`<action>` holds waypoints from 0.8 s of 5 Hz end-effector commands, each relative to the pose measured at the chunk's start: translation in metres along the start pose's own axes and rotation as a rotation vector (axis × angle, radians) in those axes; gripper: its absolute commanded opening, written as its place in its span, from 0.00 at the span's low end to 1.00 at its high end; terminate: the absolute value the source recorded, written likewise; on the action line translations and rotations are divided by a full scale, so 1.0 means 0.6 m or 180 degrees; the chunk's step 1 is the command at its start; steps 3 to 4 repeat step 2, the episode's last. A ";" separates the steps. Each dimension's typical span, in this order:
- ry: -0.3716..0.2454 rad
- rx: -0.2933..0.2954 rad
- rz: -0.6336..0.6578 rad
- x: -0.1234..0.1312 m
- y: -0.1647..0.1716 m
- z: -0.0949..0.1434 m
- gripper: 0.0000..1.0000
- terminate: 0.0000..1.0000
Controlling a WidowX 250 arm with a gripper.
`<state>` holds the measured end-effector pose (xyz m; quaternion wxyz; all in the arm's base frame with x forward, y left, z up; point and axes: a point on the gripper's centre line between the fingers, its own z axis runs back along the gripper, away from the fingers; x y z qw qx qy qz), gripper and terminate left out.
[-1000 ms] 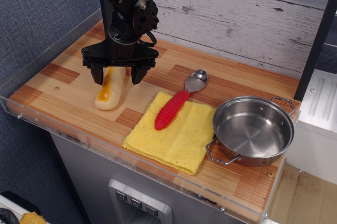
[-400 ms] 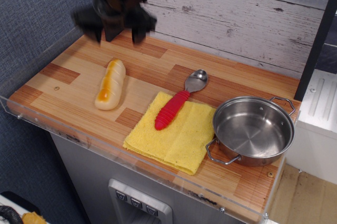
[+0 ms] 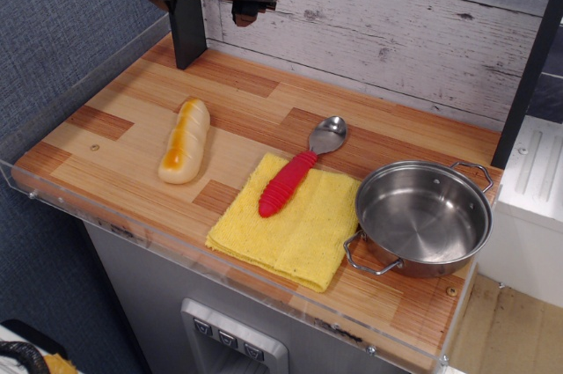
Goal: Move bread from pot to left of yellow cloth with red fork
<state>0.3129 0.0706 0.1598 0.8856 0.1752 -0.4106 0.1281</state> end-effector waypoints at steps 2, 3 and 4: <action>-0.0099 -0.0001 0.0017 0.003 0.006 0.024 1.00 1.00; -0.0099 -0.0001 0.0017 0.003 0.006 0.024 1.00 1.00; -0.0099 -0.0001 0.0017 0.003 0.006 0.024 1.00 1.00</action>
